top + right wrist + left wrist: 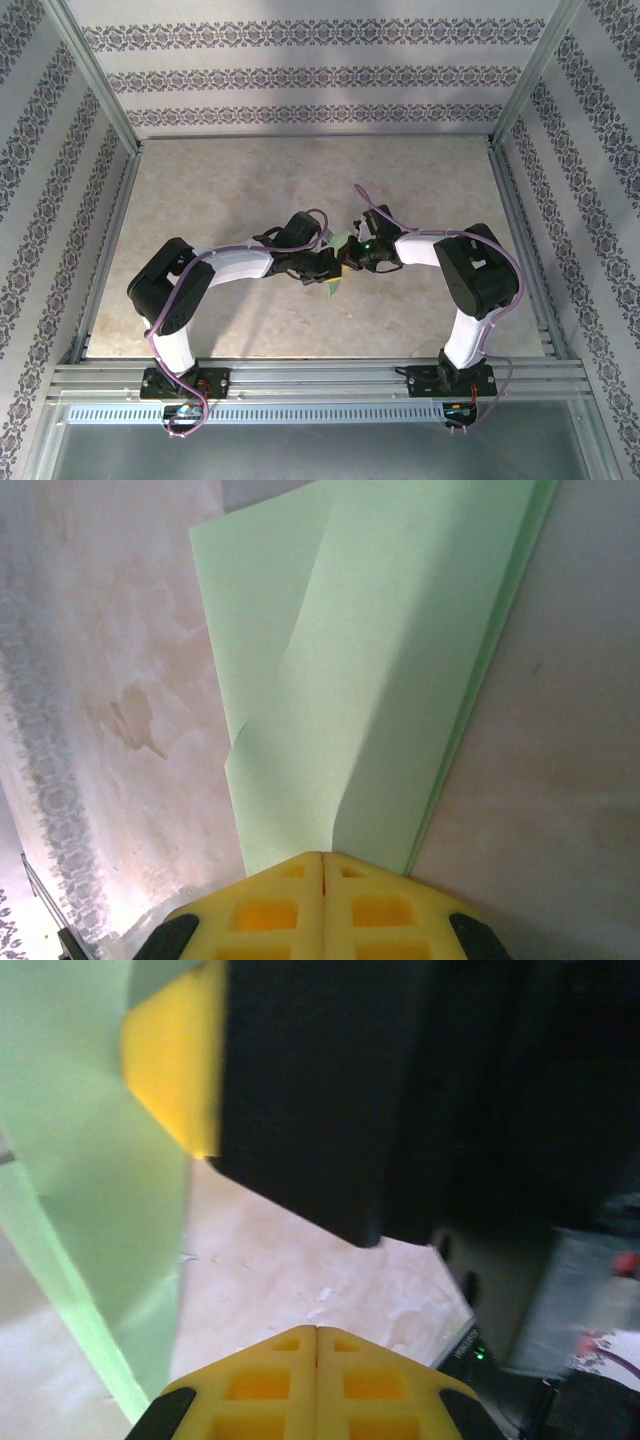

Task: Fold a paper plane with a square sheet of paper (fold left side to right side)
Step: Fold the wing for the fifth time at the center of the table.

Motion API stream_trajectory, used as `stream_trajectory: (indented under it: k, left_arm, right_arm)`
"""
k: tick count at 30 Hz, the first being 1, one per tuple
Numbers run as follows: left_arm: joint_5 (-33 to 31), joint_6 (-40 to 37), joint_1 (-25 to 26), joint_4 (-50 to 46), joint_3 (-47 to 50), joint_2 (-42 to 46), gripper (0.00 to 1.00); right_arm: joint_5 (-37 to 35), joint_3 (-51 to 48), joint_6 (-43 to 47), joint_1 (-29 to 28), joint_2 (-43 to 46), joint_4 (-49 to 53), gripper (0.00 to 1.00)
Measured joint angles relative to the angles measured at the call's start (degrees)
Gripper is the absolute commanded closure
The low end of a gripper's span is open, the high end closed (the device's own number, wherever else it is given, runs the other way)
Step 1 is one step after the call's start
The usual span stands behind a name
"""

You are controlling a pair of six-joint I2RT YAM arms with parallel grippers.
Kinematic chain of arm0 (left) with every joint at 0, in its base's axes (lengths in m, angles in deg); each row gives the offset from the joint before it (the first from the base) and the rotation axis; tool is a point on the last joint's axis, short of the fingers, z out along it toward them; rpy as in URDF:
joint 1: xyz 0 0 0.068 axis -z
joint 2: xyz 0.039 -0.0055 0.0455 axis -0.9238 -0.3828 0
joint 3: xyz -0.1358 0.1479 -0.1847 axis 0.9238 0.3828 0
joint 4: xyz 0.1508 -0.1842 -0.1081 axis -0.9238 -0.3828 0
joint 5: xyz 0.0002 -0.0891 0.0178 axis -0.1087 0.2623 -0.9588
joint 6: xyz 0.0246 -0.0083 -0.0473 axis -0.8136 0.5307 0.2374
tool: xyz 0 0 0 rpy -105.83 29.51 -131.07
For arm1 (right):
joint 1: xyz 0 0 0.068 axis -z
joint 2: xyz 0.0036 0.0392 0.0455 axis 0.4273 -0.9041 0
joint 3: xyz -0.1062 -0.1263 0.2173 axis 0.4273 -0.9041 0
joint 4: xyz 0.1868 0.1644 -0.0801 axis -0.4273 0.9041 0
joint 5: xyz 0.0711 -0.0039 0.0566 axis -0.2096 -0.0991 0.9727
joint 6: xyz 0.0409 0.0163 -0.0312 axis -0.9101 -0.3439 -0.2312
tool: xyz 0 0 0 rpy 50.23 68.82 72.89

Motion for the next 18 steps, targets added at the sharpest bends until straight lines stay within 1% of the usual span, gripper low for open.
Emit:
stream_trajectory:
  k: [5,14,18]
  left_arm:
    - [0.98,0.90,0.15,0.00,1.49,-0.04,0.99]
    - [2.54,1.75,0.48,0.09,2.45,-3.37,0.99]
    - [2.91,1.77,0.48,0.20,2.71,-3.56,0.99]
  right_arm:
    - [0.04,-0.11,0.17,0.00,-0.02,-0.31,1.00]
    - [0.37,-0.11,0.22,0.00,-0.22,-0.57,1.00]
    - [0.37,-0.11,0.37,0.00,-0.24,-0.57,1.00]
